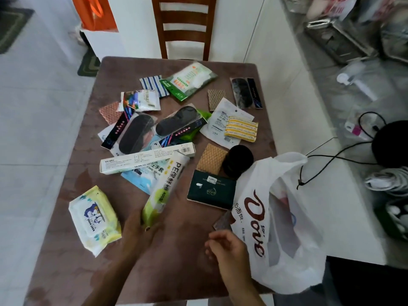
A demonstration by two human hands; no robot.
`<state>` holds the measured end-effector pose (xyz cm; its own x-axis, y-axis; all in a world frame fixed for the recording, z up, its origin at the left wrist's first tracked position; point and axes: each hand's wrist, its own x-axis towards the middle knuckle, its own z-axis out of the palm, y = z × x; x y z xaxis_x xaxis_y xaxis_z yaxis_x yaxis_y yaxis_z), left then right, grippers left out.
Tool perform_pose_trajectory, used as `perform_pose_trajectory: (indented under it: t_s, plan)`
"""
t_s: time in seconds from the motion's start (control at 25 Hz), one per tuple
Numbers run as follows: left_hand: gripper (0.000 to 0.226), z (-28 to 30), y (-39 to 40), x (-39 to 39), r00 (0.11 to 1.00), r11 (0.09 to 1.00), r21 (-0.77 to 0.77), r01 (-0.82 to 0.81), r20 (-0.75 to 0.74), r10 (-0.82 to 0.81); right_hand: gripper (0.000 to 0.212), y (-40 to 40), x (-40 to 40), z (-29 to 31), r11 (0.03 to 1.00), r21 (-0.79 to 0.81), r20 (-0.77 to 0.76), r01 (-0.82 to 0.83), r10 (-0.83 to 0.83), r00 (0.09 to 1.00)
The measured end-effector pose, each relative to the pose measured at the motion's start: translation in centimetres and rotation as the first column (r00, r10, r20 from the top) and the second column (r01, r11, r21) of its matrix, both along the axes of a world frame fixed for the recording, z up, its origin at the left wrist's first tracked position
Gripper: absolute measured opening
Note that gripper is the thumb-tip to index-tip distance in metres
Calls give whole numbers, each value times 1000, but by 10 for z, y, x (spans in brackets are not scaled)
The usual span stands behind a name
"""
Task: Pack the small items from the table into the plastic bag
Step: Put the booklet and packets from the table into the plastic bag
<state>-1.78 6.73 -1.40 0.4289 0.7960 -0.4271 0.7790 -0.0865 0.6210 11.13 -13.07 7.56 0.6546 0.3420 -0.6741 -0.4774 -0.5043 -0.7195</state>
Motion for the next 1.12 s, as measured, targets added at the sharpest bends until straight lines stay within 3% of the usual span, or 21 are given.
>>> perform_pose_trajectory:
  t_s: [0.08,0.16,0.24,0.36,0.44,0.48,0.52,0.56,0.64,0.72,0.8,0.92,1.0,1.12]
  plan:
    - [56,45,-23,4,988,999,14,-48,149,46,19,6,14,27,987,162,181,-4,-26,983]
    - [57,88,-53,29,961,996,27,81,262,-86,43,12,34,53,954,255,266,-157,87,960]
    - [64,116,-91,67,908,979,11,201,372,-191,55,9,60,71,952,270,268,-148,73,961]
    - [65,130,-132,122,762,868,82,491,441,-473,45,-30,108,87,932,334,263,138,-233,936]
    - [49,122,-147,146,663,785,98,612,478,-576,59,-70,138,93,825,459,267,330,-483,834]
    - [43,113,-157,162,671,792,148,592,455,-586,67,-90,153,92,775,502,284,383,-566,774]
    - [43,97,-165,175,697,769,266,581,325,-639,71,-105,167,86,779,493,323,387,-577,750]
    - [46,84,-172,190,700,682,378,626,111,-705,70,-116,179,74,828,437,377,352,-524,764]
    - [57,62,-182,218,626,544,325,774,-255,-737,61,-124,191,38,969,129,489,210,-246,837]
    - [71,52,-177,241,584,542,227,809,-423,-693,58,-122,191,0,985,-173,435,20,58,899]
    - [75,53,-166,253,652,607,256,752,-420,-631,65,-116,185,-36,922,-365,329,-130,258,908]
    - [76,55,-149,255,752,721,228,655,-295,-589,72,-114,178,-71,770,-562,214,-302,488,846]
    - [87,57,-140,254,794,772,196,605,-233,-562,63,-114,177,-80,673,-641,122,-369,565,816]
    - [87,63,-135,247,830,799,226,557,-177,-528,65,-114,174,-85,677,-655,110,-337,527,843]
